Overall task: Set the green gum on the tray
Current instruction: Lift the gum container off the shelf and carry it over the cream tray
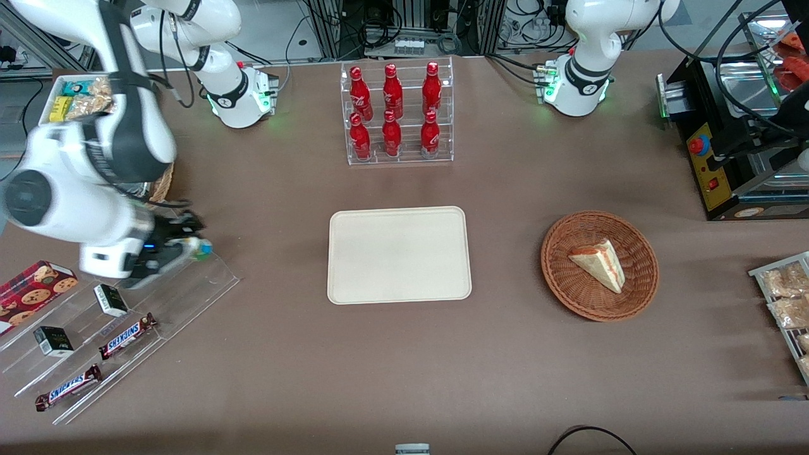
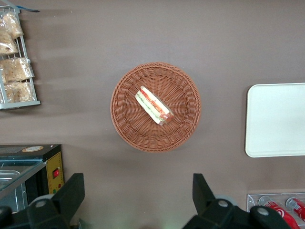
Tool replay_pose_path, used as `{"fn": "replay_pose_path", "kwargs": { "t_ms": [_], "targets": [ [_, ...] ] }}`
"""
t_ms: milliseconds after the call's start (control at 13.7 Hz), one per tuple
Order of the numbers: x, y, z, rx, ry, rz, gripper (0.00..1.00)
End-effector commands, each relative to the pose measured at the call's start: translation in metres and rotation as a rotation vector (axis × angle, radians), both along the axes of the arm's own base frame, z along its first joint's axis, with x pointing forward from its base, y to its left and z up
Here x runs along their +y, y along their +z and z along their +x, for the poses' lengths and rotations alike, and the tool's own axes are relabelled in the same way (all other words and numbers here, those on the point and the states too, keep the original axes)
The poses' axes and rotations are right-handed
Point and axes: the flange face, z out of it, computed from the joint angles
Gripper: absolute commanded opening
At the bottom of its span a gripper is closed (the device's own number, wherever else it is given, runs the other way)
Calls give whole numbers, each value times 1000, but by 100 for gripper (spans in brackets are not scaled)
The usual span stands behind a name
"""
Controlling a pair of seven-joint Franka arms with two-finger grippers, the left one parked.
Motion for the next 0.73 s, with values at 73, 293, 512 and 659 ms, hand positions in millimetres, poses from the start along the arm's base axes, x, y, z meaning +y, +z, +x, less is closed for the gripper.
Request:
{"fn": "replay_pose_path", "kwargs": {
  "t_ms": [73,293,512,659],
  "targets": [
    [92,-29,0,24,-161,17,0],
    [169,-69,-7,-3,-273,30,0],
    [257,-98,-15,-45,-368,24,0],
    [306,-113,-16,-53,-419,9,0]
  ]
}}
